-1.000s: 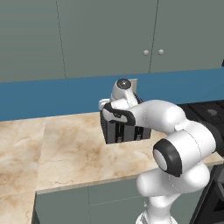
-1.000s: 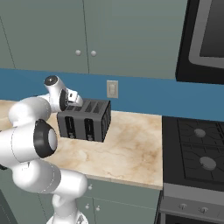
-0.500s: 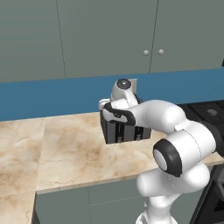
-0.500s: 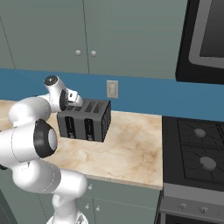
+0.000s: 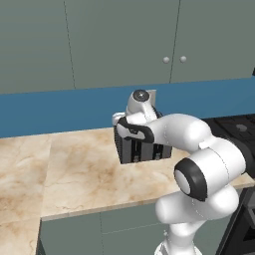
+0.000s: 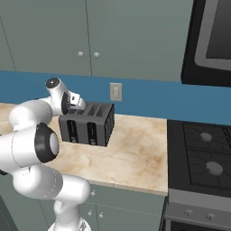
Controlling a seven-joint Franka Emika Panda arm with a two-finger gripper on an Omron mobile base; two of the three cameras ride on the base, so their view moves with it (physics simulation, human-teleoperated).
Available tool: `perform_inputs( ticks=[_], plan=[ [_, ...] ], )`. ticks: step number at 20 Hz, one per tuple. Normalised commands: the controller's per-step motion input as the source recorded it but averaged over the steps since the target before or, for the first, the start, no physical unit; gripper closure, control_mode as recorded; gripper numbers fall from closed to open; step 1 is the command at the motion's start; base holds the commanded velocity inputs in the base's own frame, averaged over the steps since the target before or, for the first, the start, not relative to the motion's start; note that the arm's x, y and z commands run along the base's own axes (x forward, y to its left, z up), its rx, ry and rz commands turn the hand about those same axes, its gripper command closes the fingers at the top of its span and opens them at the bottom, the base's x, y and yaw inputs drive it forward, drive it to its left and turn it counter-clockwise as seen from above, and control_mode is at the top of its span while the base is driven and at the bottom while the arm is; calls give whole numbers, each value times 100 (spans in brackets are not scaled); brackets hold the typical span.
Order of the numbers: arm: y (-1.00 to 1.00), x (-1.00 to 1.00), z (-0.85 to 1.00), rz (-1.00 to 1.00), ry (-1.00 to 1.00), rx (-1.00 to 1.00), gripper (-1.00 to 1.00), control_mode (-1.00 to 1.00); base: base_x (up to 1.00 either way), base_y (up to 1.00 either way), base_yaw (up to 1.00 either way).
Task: Start the toaster. Once the lever pops up, take the bread to the plate on the dining counter.
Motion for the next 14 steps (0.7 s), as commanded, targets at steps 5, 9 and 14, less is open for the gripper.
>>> perform_inputs(
  ticks=[5,9,14],
  plan=[
    [0,0,0,0,0,0,-100,-100,0,0,0],
    [0,0,0,0,0,0,-100,-100,0,0,0],
    [0,0,0,0,0,0,-100,-100,0,0,0]
  ],
)
